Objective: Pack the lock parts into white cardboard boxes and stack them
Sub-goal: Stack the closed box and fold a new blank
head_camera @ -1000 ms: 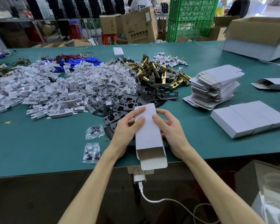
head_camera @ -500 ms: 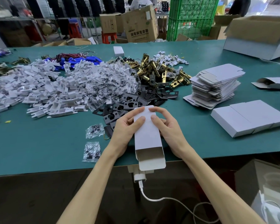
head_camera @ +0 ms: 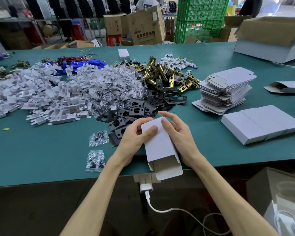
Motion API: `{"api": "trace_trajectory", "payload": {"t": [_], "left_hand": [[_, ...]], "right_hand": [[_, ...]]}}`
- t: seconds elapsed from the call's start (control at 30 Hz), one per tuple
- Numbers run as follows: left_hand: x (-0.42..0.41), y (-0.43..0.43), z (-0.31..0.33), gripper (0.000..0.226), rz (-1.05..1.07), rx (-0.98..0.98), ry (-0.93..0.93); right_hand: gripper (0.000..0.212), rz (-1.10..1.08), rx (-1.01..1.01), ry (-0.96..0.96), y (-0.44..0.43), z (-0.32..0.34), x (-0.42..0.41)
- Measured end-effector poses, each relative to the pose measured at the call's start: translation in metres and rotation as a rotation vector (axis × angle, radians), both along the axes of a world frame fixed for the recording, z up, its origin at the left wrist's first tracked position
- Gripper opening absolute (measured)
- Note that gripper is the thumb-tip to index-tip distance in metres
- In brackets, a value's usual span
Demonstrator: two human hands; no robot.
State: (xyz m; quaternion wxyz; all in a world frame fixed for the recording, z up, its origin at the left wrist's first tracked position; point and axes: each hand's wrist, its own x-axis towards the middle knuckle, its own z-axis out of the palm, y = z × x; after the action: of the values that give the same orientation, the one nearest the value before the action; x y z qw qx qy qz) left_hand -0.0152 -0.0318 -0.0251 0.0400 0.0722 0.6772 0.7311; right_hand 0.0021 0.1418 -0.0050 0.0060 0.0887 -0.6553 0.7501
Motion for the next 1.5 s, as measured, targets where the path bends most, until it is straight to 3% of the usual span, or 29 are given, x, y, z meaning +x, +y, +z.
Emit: {"api": "trace_trajectory", "payload": {"t": [0.17,0.2,0.33,0.4,0.53,0.6,0.73,0.8,0.87,0.97,1.1,1.23,1.43,1.5], "left_hand": [[-0.003,-0.006,0.005,0.049,0.257,0.211,0.030],[-0.005,-0.008,0.007,0.050,0.324,0.270,0.037],[-0.009,-0.010,0.005,0.057,0.454,0.320,0.039],[-0.009,-0.010,0.004,0.061,0.429,0.288,0.045],[-0.011,-0.008,0.002,0.058,0.332,0.271,0.057],[-0.010,-0.007,0.003,0.054,0.311,0.276,0.048],[-0.006,-0.003,0.009,0.068,0.251,0.271,0.020],[-0.006,-0.003,0.008,0.055,0.234,0.267,0.014],[-0.004,-0.004,0.009,0.050,0.213,0.286,0.032],[-0.002,-0.005,0.010,0.062,0.138,0.284,0.093],[-0.003,-0.005,0.006,0.068,0.094,0.106,0.184],[-0.005,-0.006,0.004,0.073,0.109,0.071,0.219],[0.001,-0.003,0.009,0.074,0.013,0.089,0.151],[0.002,-0.003,0.012,0.061,0.049,0.116,0.125]], "right_hand": [[0.090,0.038,0.146,-0.030,0.000,-0.002,-0.005],[0.091,0.063,0.185,-0.031,-0.001,-0.002,-0.005],[0.034,0.147,0.288,0.027,-0.004,-0.006,-0.003],[0.024,0.117,0.187,0.027,-0.003,-0.008,-0.004],[0.031,0.004,-0.081,0.007,0.005,-0.010,-0.007],[0.040,-0.045,-0.060,0.028,0.005,-0.012,-0.008],[0.044,-0.120,0.008,0.130,0.006,-0.012,-0.008],[0.052,-0.185,0.079,0.155,0.008,-0.013,-0.010],[0.058,-0.257,0.098,0.101,0.008,-0.016,-0.011],[0.059,-0.378,-0.110,-0.062,0.009,-0.019,-0.016],[0.040,-0.264,-0.276,-0.114,0.008,-0.016,-0.016],[0.042,-0.131,-0.325,-0.098,0.007,-0.008,-0.009],[0.044,-0.229,-0.373,-0.150,0.004,-0.005,-0.009],[0.043,-0.231,-0.365,-0.156,0.004,-0.007,-0.010]]}}
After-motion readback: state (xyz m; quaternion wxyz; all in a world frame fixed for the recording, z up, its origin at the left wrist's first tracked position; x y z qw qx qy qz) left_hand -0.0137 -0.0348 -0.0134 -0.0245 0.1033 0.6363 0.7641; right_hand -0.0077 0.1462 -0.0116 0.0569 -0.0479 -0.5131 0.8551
